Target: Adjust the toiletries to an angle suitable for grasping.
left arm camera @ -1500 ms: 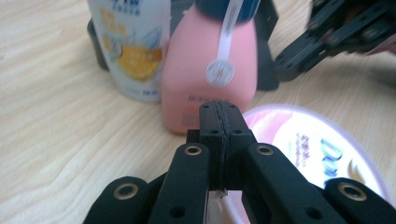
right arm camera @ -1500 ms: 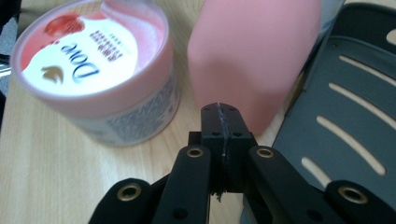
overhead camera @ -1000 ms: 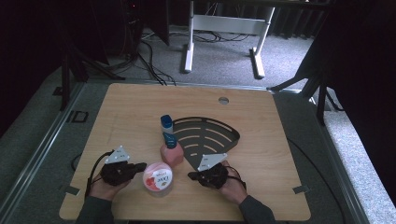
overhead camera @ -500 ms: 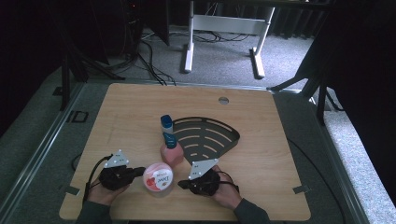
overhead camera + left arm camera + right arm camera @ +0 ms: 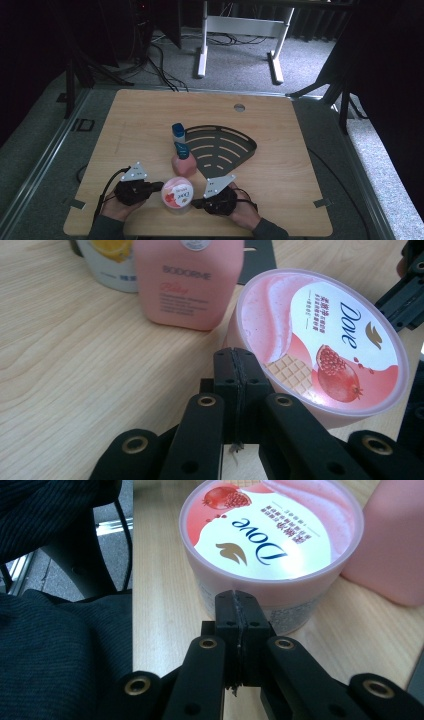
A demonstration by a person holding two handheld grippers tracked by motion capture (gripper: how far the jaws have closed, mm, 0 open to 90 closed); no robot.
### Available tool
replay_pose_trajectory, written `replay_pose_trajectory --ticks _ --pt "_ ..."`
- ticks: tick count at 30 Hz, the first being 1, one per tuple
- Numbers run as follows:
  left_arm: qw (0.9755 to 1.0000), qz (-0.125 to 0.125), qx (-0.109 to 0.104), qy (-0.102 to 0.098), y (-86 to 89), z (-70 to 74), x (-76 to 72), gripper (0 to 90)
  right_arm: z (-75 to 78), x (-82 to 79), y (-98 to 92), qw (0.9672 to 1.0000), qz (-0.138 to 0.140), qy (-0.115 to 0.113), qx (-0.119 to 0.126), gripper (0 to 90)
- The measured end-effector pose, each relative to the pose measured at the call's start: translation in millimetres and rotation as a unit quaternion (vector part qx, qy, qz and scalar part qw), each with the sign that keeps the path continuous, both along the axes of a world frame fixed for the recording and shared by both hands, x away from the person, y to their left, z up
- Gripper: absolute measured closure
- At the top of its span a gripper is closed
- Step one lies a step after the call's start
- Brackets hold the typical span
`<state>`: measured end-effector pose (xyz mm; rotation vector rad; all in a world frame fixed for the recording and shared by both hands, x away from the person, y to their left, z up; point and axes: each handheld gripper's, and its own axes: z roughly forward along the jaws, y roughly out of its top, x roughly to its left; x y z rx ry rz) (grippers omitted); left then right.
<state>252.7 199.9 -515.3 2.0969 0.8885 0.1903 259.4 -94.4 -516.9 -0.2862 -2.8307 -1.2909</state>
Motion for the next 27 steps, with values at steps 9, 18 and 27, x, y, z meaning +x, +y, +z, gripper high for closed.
replay_pose_trajectory --ticks 9,18,27 --pt "0.9998 -0.013 0.015 0.008 -5.3 -1.9 -3.6 89.7 1.2 -0.1 -9.8 0.9998 -0.013 0.011 0.011 90.0" --pt "0.9997 -0.019 0.008 0.013 -14.1 -2.6 -5.2 89.8 0.3 -5.6 -19.3 0.9996 -0.018 0.017 0.014 90.0" --pt "0.9996 -0.024 0.011 0.015 -26.1 -1.8 -0.6 89.8 0.6 -2.9 -33.4 0.9987 -0.034 0.028 0.025 90.0"
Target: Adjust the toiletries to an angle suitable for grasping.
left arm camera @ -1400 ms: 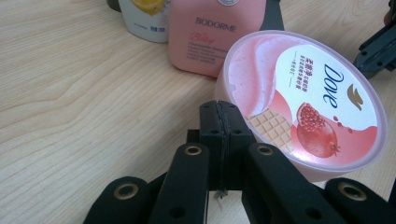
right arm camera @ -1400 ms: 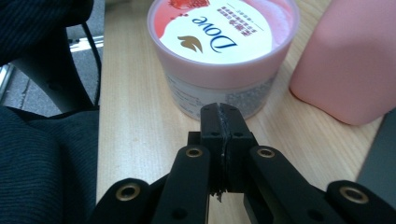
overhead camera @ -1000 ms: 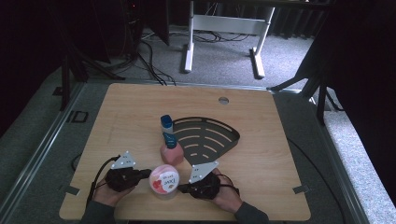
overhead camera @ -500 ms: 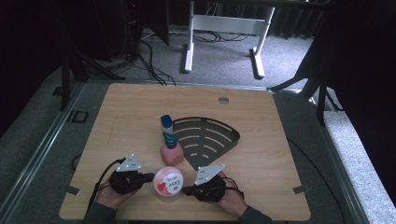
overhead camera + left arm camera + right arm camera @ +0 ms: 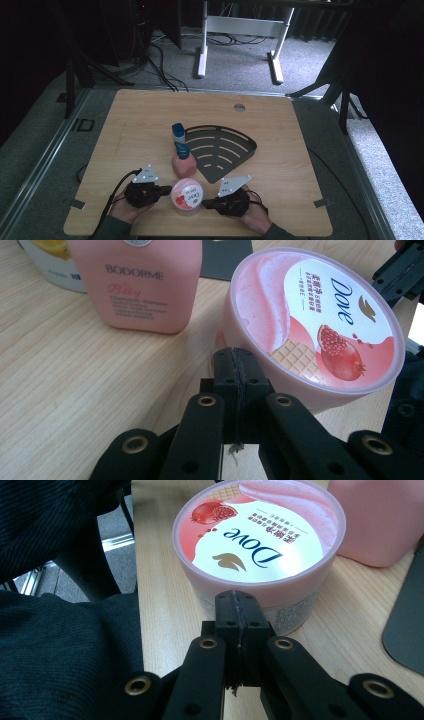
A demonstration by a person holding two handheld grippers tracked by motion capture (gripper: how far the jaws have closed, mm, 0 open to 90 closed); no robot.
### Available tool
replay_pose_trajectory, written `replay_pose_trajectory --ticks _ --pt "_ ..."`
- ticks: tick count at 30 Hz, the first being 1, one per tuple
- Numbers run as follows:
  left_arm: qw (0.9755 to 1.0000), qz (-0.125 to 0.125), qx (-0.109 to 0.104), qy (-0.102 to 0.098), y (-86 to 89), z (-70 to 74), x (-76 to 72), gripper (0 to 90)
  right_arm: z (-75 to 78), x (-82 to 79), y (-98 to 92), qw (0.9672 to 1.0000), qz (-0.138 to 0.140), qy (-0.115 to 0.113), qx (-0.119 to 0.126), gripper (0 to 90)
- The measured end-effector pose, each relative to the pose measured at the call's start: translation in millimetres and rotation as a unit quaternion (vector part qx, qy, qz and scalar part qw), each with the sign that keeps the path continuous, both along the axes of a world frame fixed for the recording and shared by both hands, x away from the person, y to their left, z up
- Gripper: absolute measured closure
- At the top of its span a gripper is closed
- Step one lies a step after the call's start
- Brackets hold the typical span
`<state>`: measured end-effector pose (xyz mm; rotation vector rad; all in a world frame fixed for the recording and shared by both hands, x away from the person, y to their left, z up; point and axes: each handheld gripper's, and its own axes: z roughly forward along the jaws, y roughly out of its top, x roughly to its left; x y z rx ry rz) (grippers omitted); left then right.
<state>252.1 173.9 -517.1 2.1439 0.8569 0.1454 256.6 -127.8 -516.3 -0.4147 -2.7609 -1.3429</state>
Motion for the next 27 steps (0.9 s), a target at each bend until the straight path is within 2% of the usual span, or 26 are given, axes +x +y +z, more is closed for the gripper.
replay_pose_trajectory --ticks 8,27 --pt "1.0000 0.004 0.005 0.000 -11.0 1.2 3.7 89.9 -1.9 -2.6 -5.9 1.0000 -0.004 0.002 0.000 90.0" --pt "0.9998 -0.021 -0.004 0.001 -37.8 -0.3 12.7 89.8 -2.2 0.5 -40.0 0.9990 -0.044 0.005 0.002 89.9"
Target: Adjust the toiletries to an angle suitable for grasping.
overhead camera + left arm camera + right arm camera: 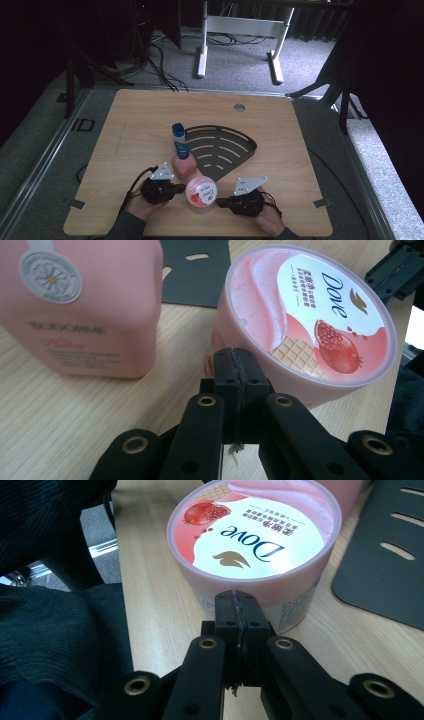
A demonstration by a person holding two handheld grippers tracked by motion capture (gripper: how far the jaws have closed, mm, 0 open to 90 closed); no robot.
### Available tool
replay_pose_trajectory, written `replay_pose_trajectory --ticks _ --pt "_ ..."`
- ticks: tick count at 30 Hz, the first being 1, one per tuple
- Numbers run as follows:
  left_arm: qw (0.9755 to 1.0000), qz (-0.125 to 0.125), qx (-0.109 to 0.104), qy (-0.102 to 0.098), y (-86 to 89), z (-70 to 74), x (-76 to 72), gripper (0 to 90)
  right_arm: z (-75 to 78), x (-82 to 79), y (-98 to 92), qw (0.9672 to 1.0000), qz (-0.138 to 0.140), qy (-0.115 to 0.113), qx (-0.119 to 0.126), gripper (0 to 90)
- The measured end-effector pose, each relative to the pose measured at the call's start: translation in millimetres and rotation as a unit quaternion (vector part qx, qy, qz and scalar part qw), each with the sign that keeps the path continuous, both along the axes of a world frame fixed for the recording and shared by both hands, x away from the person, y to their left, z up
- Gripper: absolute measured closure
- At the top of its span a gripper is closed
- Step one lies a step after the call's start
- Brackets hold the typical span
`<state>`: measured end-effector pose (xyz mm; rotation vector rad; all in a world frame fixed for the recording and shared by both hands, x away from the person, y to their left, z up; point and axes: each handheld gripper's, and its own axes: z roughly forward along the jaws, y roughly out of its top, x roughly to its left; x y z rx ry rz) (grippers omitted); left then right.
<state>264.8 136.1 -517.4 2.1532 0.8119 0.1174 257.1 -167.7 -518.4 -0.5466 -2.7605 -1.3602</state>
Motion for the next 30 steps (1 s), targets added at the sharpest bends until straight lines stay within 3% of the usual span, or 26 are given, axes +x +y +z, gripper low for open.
replay_pose_trajectory --ticks 9,26,30 --pt "0.9995 -0.030 0.006 -0.001 -17.5 1.0 2.4 89.6 0.5 4.8 -21.3 0.9997 -0.024 -0.001 0.000 88.7" --pt "0.9987 -0.048 0.013 0.004 -39.5 -3.1 7.3 86.3 4.8 14.8 -47.8 0.9978 -0.066 -0.007 0.000 88.6" --pt "0.9985 -0.046 0.030 -0.007 -40.5 -3.7 6.2 83.5 5.1 17.5 -49.8 0.9974 -0.072 -0.010 0.001 88.6"
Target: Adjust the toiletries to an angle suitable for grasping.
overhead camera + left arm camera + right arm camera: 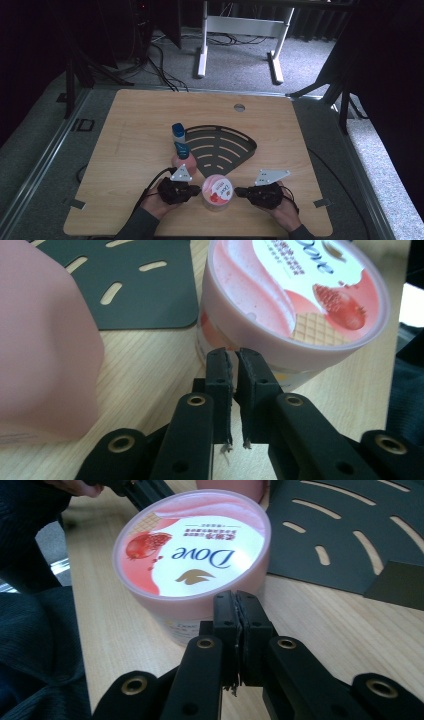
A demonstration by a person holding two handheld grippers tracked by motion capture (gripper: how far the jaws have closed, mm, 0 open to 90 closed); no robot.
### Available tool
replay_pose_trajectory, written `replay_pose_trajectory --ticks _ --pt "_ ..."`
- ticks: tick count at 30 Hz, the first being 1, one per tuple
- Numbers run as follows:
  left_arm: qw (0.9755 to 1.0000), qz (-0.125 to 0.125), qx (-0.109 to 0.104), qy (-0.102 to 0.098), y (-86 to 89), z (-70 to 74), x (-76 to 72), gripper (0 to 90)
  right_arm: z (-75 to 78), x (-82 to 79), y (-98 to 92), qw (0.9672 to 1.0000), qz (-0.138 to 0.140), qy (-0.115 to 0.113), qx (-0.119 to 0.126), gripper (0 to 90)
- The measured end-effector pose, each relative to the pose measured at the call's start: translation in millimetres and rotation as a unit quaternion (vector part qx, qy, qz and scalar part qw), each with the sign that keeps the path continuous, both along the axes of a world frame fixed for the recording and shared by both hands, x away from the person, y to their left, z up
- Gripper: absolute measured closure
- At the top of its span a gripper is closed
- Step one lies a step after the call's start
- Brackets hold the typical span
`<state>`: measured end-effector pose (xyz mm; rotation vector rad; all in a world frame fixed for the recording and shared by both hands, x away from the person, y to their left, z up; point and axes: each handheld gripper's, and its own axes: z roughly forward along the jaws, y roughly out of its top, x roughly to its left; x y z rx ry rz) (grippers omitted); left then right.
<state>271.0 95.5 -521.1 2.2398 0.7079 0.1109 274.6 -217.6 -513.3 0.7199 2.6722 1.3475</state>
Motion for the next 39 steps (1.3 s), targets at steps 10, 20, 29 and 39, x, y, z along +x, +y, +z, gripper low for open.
replay_pose_trajectory --ticks 10,20,29,39 --pt "0.9989 0.046 0.005 -0.007 7.9 -4.0 8.0 78.1 -2.2 14.1 -5.2 0.9995 -0.029 -0.011 -0.009 87.5" --pt "0.9954 0.082 0.035 -0.035 -8.2 -11.2 14.1 73.5 -8.5 29.6 6.6 0.9987 -0.040 -0.019 -0.025 87.7" --pt "0.9951 0.087 0.030 -0.034 -10.8 -16.6 15.3 71.8 -15.9 42.1 21.8 0.9982 -0.046 -0.020 -0.032 90.0" --pt "0.9952 0.088 0.036 -0.025 -9.7 -22.6 16.7 69.1 -27.5 54.4 45.4 0.9975 -0.045 -0.018 -0.051 90.0"
